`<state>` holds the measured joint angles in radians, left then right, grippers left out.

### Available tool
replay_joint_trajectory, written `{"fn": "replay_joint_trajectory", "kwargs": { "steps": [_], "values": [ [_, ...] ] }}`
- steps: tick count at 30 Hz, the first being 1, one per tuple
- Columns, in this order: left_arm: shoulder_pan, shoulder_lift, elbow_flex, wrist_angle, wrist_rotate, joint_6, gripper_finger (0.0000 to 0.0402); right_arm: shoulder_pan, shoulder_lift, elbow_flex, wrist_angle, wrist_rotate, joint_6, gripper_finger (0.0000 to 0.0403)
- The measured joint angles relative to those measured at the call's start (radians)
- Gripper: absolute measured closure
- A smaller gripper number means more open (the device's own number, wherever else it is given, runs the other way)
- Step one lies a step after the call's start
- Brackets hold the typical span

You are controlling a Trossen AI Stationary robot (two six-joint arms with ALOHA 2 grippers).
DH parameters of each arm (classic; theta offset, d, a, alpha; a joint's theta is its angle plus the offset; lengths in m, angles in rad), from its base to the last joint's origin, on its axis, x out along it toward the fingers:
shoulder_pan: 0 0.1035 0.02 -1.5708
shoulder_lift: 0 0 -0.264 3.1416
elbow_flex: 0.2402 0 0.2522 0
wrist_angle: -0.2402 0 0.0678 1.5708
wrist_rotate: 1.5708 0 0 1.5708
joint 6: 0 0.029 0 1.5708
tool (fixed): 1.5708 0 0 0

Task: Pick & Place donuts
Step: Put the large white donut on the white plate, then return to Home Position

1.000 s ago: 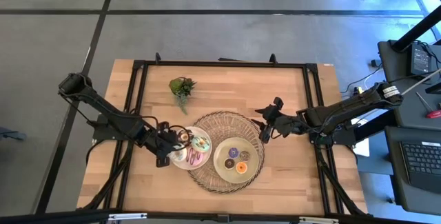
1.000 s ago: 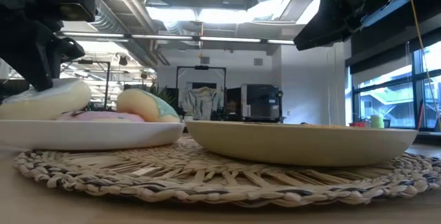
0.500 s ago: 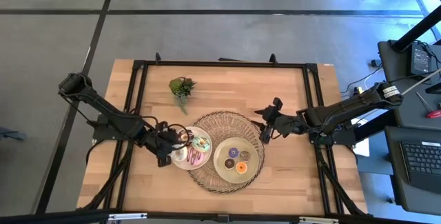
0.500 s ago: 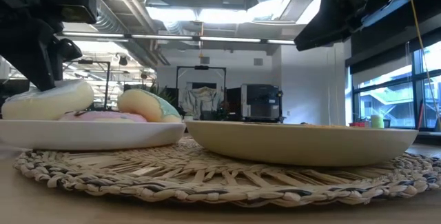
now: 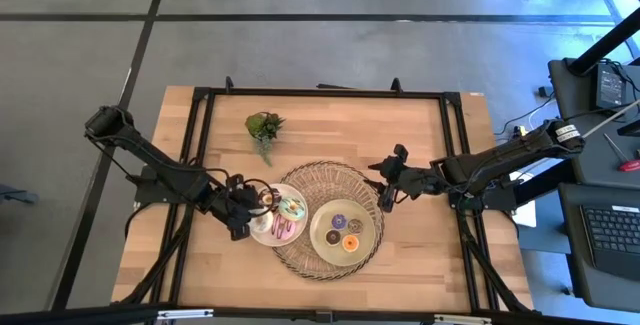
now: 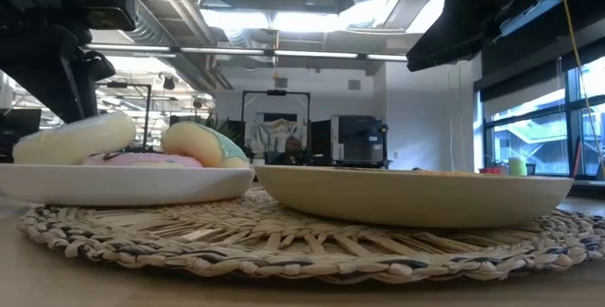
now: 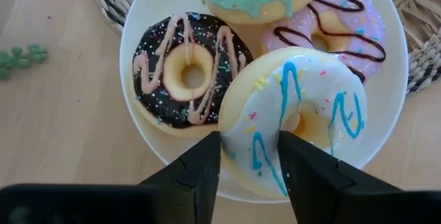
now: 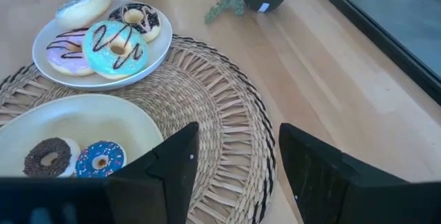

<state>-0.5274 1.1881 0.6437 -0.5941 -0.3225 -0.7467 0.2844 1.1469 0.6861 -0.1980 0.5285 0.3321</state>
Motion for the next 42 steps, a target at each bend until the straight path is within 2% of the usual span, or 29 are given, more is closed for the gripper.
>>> {"fn": "replay_joint_trajectory", "kwargs": {
  "steps": [8,14,17,19,23,29,31,34,38,40,42],
  "values": [
    [0.000,0.000,0.000,-0.006,0.001,0.000,0.0236,0.000,0.000,0.000,-0.001,0.000,0.000,0.0201],
    [0.000,-0.018,0.000,-0.017,0.094,-0.005,0.0226,0.000,0.000,0.000,-0.002,0.001,-0.001,0.0201],
    [0.000,-0.058,0.012,-0.022,0.092,-0.014,0.0227,0.000,0.000,0.000,-0.002,0.001,-0.020,0.0201],
    [0.000,-0.100,0.031,-0.018,0.030,0.006,0.0229,0.000,0.000,0.000,-0.002,0.002,-0.069,0.0201],
    [0.000,-0.187,0.066,0.019,-0.159,0.099,0.0231,0.000,0.000,0.000,-0.007,0.001,-0.219,0.0201],
    [0.008,-0.253,0.066,0.194,-0.310,0.207,0.0228,-0.018,0.000,0.000,-0.011,-0.127,-0.176,0.0201],
    [0.037,-0.252,0.066,0.250,-0.321,0.211,0.0229,-0.038,0.000,-0.012,0.006,-0.193,-0.154,0.0201],
    [0.102,-0.237,0.066,0.339,-0.198,0.233,0.0232,-0.062,0.000,-0.080,0.140,-0.224,-0.173,0.0201],
    [0.180,-0.172,0.066,0.525,-0.028,0.346,0.0231,-0.092,0.000,-0.185,0.338,-0.241,-0.208,0.0201],
    [0.224,-0.138,0.066,0.610,0.044,0.420,0.0231,-0.111,-0.009,-0.224,0.378,-0.261,-0.209,0.0201],
    [0.274,-0.129,0.066,0.609,0.114,0.481,0.0232,-0.128,-0.044,-0.256,0.378,-0.267,-0.205,0.0201]
  ]
}}
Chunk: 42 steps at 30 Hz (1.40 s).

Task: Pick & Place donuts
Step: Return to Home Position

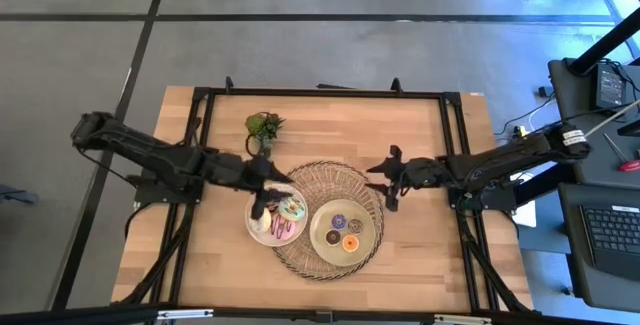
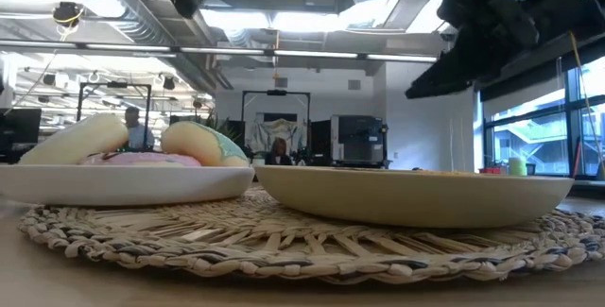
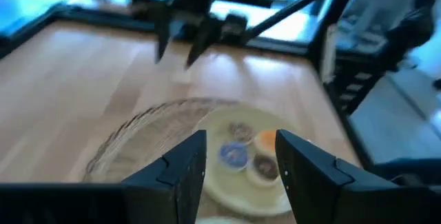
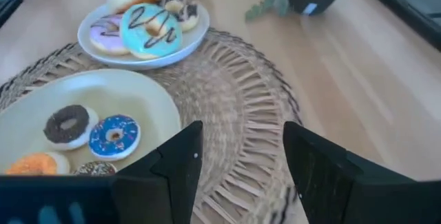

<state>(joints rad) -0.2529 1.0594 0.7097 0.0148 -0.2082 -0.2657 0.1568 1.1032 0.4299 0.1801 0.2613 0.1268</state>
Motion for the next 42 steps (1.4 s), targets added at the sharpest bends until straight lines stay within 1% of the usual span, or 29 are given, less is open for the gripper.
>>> {"fn": "replay_joint_trajectory", "kwargs": {
  "steps": [3,5,7,9,11,15,18,20,21,23,26,28,32,37,42],
  "values": [
    [0.074,-0.056,-0.002,-0.081,0.012,-0.004,0.0233,-0.017,-0.100,-0.051,0.001,-0.002,0.007,0.0201],
    [0.104,-0.111,-0.002,-0.117,-0.014,0.013,0.0231,-0.019,-0.187,-0.085,0.002,-0.015,0.001,0.0201],
    [0.119,-0.157,-0.005,-0.114,-0.038,0.041,0.0231,-0.017,-0.283,-0.121,-0.001,-0.025,-0.001,0.0201],
    [0.123,-0.206,-0.040,-0.055,-0.052,0.059,0.0232,-0.017,-0.382,-0.159,-0.024,-0.028,0.009,0.0201],
    [0.114,-0.237,-0.096,0.037,-0.055,0.059,0.0234,-0.018,-0.474,-0.207,-0.041,-0.027,0.026,0.0201],
    [0.079,-0.249,-0.237,0.216,-0.065,0.060,0.0234,-0.018,-0.623,-0.287,-0.036,-0.027,0.048,0.0201],
    [0.090,-0.305,-0.295,0.200,-0.129,0.047,0.0232,-0.018,-0.709,-0.315,-0.037,-0.028,0.050,0.0201],
    [0.096,-0.372,-0.332,0.168,-0.188,0.036,0.0231,-0.017,-0.753,-0.321,-0.044,-0.028,0.046,0.0201],
    [0.101,-0.411,-0.350,0.163,-0.215,0.039,0.0231,-0.017,-0.771,-0.321,-0.057,-0.029,0.041,0.0201],
    [0.110,-0.494,-0.383,0.173,-0.220,0.050,0.0232,-0.017,-0.805,-0.321,-0.088,-0.030,0.025,0.0201],
    [0.121,-0.606,-0.447,0.185,-0.150,0.029,0.0233,-0.018,-0.843,-0.321,-0.130,-0.029,0.024,0.0201],
    [0.121,-0.655,-0.498,0.236,-0.126,0.010,0.0233,-0.017,-0.854,-0.321,-0.139,-0.029,0.025,0.0201],
    [0.125,-0.717,-0.583,0.311,-0.116,0.015,0.0231,-0.017,-0.857,-0.321,-0.141,-0.028,0.024,0.0201],
    [0.145,-0.772,-0.641,0.307,-0.122,0.015,0.0235,-0.017,-0.857,-0.321,-0.142,-0.028,0.025,0.0201],
    [0.185,-0.835,-0.648,0.266,-0.109,0.017,0.0233,-0.017,-0.857,-0.321,-0.142,-0.027,0.025,0.0201]
  ]
}}
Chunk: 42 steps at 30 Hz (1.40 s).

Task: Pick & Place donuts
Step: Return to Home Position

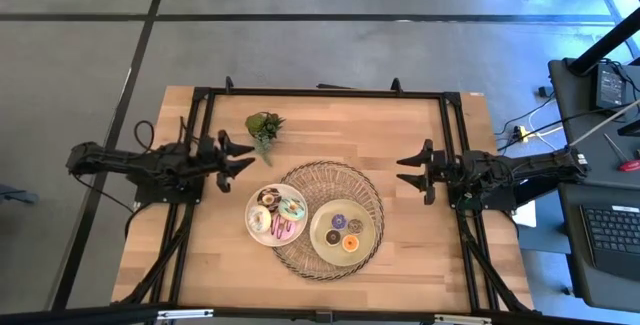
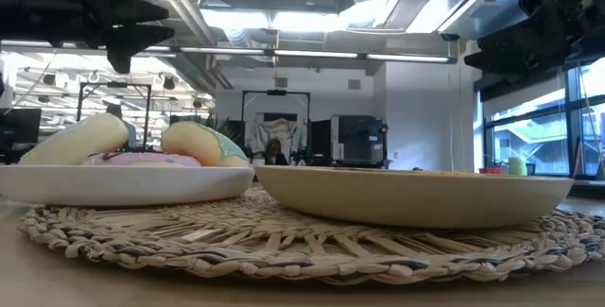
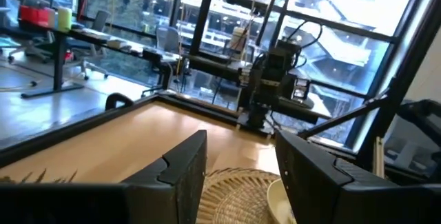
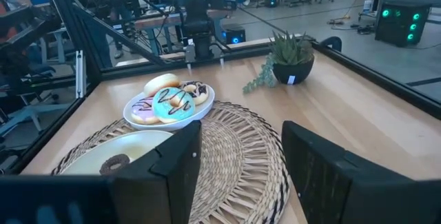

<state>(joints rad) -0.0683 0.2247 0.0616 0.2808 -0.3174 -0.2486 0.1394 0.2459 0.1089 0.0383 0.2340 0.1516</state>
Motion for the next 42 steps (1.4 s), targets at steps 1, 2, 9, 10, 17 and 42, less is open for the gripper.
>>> {"fn": "replay_joint_trajectory", "kwargs": {
  "steps": [1,2,9,10,17,42],
  "values": [
    [0.009,-0.017,0.000,-0.007,0.013,0.001,0.0232,0.000,0.000,0.000,0.000,0.000,0.000,0.0201],
    [0.019,-0.033,0.000,-0.015,0.031,0.008,0.0231,0.000,0.000,0.000,0.000,0.000,0.000,0.0201],
    [0.098,-0.152,0.000,-0.152,0.077,0.017,0.0233,0.000,0.000,0.000,0.000,0.045,-0.008,0.0201],
    [0.109,-0.169,0.000,-0.170,0.077,0.016,0.0233,0.000,0.000,0.000,0.000,0.056,-0.017,0.0201],
    [0.145,-0.224,-0.002,-0.271,0.108,0.004,0.0232,0.000,-0.031,0.000,-0.011,0.061,-0.026,0.0201],
    [0.144,-0.223,-0.053,-0.228,0.065,0.050,0.0232,0.000,-0.060,-0.102,0.089,0.077,-0.029,0.0201]
  ]
}}
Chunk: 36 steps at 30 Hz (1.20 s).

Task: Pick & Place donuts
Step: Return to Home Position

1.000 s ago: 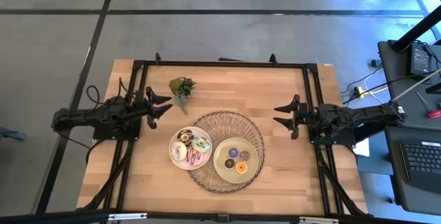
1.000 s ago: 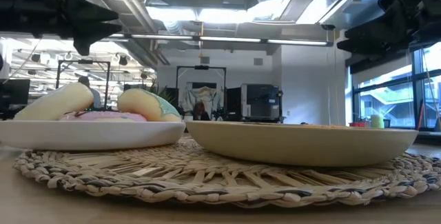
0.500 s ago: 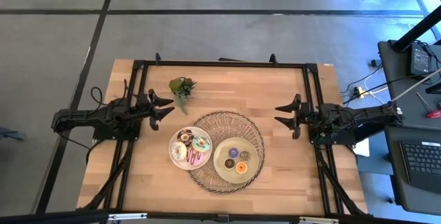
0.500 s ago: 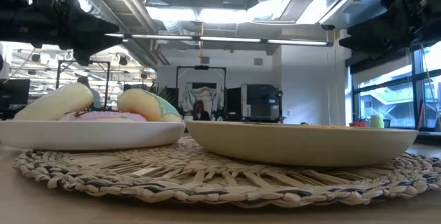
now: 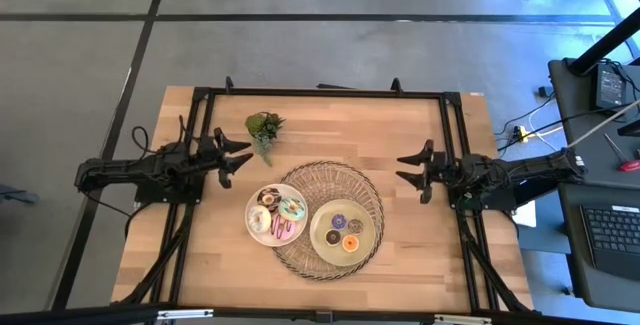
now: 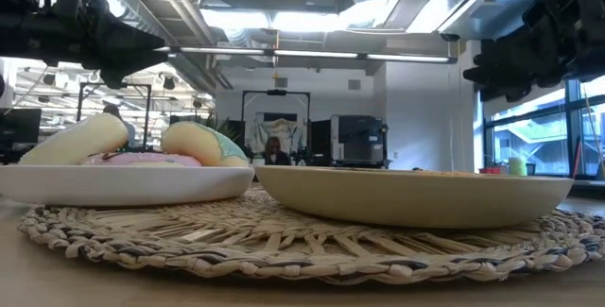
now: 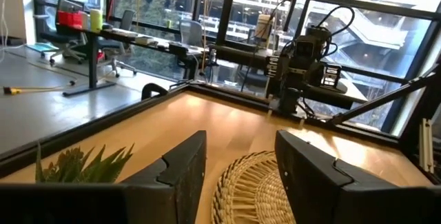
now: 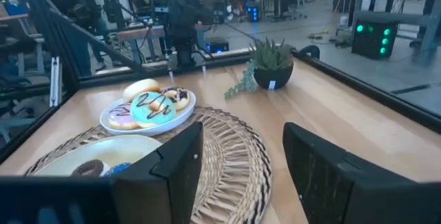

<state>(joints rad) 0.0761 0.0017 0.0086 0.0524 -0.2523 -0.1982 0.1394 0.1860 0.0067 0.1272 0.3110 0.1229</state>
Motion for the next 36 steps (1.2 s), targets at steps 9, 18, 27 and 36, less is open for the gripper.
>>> {"fn": "replay_joint_trajectory", "kwargs": {
  "steps": [9,18,27,36],
  "values": [
    [0.000,0.001,0.000,-0.001,0.010,0.003,0.0234,0.000,-0.030,0.001,0.005,0.051,-0.048,0.0201],
    [0.000,0.001,0.000,-0.002,0.011,0.003,0.0233,0.000,-0.144,0.002,-0.055,0.108,-0.054,0.0201],
    [0.000,0.001,0.000,-0.002,0.011,0.003,0.0236,0.000,-0.156,0.002,-0.054,0.232,-0.112,0.0201],
    [0.000,0.001,0.000,-0.002,0.011,0.003,0.0237,0.000,-0.156,0.002,-0.053,0.230,-0.265,0.0201]
  ]
}}
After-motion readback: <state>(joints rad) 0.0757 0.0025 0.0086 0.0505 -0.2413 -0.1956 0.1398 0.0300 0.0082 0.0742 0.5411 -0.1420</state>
